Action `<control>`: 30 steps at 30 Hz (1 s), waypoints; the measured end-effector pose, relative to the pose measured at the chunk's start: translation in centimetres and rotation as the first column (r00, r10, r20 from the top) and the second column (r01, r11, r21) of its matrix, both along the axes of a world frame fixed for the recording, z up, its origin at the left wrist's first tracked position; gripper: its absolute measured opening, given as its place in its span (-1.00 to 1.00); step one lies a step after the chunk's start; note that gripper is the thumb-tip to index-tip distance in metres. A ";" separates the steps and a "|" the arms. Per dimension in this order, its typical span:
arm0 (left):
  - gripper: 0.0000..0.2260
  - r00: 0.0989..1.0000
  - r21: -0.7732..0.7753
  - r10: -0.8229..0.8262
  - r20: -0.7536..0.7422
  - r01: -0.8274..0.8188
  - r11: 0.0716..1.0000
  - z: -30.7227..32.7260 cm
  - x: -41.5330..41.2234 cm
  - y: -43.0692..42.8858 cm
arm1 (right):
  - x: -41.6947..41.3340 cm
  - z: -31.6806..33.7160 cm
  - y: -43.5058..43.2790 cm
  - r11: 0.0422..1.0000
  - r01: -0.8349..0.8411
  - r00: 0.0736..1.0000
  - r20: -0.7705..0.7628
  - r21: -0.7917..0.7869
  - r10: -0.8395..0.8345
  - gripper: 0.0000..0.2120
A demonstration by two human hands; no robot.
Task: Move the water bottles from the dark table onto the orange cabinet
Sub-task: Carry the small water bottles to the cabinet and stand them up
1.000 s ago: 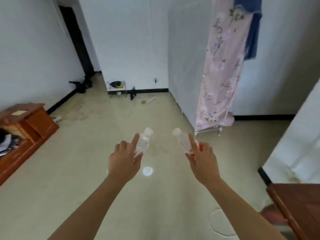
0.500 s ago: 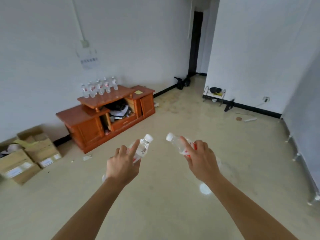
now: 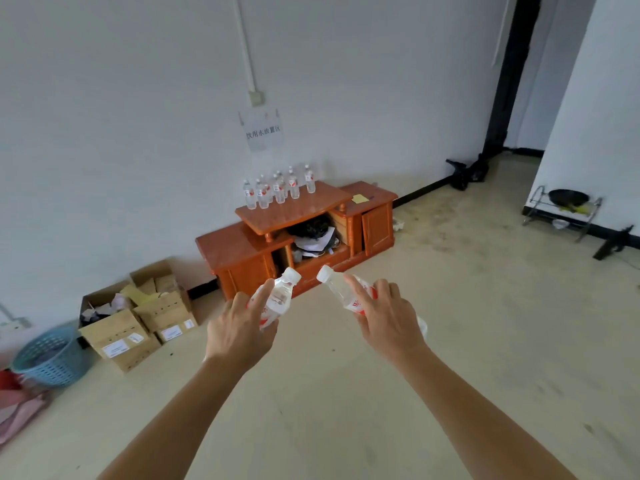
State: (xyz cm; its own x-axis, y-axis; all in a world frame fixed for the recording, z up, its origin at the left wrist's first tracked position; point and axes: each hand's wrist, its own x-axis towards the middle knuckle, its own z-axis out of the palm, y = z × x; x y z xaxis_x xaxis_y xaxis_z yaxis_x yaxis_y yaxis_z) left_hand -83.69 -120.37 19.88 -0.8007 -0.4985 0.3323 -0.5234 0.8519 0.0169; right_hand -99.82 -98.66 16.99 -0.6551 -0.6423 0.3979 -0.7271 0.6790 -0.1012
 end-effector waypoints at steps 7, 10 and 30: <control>-0.34 0.995 0.016 0.094 -0.025 -0.093 0.995 2.2 -12.6 -8.4 | -13.5 1.7 -9.2 0.996 -0.075 0.997 -0.020 -0.048 0.074 -0.29; -0.34 0.994 0.024 0.110 -0.024 -0.110 0.994 1.9 -16.8 -12.5 | -18.2 1.2 -13.5 0.992 -0.117 0.993 -0.011 -0.041 0.116 -0.32; -0.37 0.999 0.088 -0.039 0.037 0.036 0.995 -0.6 -52.9 -44.5 | -51.4 0.6 -44.0 0.996 -0.023 1.000 -0.013 0.089 0.024 -0.41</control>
State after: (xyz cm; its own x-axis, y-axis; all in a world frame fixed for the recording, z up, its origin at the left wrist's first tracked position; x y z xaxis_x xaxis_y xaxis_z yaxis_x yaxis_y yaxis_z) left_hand -136.54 -164.90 19.29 -0.8306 -0.4938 0.2575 -0.4930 0.8670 0.0725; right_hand -151.23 -142.61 17.55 -0.6342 -0.6905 0.3480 -0.7439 0.6676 -0.0310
